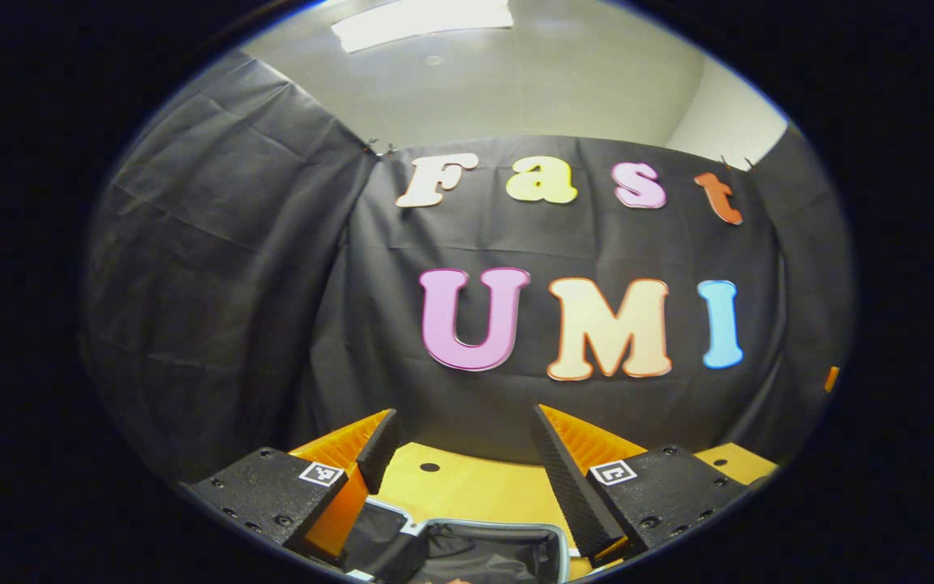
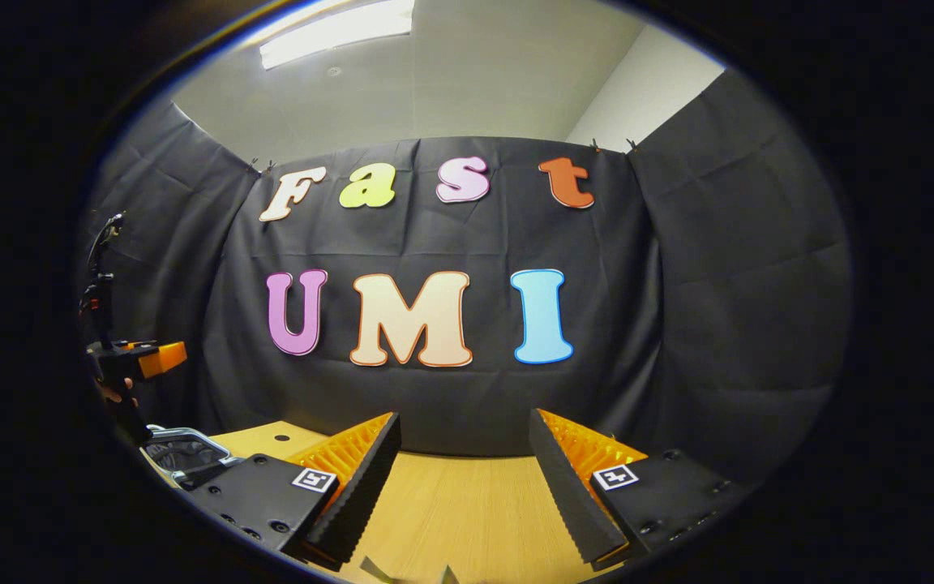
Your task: First open the suitcase, pack the skin care products into it, and then close the suitcase.
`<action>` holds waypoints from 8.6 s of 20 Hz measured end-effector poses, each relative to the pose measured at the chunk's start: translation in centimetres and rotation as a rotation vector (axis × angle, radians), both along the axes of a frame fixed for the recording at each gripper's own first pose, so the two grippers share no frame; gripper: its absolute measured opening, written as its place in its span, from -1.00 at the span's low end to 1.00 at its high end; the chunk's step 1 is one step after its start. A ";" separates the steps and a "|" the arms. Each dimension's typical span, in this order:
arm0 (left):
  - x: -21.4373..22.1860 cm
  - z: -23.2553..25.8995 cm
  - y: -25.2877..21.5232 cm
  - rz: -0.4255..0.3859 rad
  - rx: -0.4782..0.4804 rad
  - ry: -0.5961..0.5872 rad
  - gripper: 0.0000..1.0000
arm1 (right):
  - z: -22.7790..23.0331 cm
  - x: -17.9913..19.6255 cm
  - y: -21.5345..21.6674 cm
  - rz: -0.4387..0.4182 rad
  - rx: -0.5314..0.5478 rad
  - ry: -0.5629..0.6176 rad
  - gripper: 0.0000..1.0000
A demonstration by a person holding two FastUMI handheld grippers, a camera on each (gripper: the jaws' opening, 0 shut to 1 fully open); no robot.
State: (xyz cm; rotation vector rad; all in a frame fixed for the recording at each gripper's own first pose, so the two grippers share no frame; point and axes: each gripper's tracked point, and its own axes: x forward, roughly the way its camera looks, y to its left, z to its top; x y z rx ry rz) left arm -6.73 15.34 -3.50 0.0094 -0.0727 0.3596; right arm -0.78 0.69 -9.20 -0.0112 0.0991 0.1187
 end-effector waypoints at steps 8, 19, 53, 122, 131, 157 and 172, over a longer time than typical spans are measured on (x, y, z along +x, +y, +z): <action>1.1 -7.0 -16.2 -0.254 -0.030 0.133 0.90 | -2.0 -0.7 -2.8 0.070 -0.016 0.043 0.97; 2.2 -15.4 -20.5 -0.356 -0.080 0.297 0.89 | -3.9 -2.5 -3.3 0.165 -0.055 0.094 0.97; -4.7 -16.4 -19.8 -0.375 -0.183 0.553 -0.83 | -30.3 -11.8 0.7 0.301 -0.113 0.663 0.41; -11.9 -29.7 40.9 0.178 -0.598 0.842 0.91 | -21.8 -4.6 25.4 0.224 0.157 0.721 0.95; -11.6 -31.6 41.9 0.172 -0.676 0.879 -0.14 | -21.1 -4.3 23.1 0.171 0.145 0.690 0.96; -4.1 -4.5 24.8 0.013 -0.199 0.588 -1.00 | -16.2 -3.7 15.1 0.361 0.113 0.521 0.96; 4.0 -4.0 5.3 -0.281 -0.207 0.515 -1.00 | -14.7 -3.1 10.5 0.381 0.150 0.485 0.96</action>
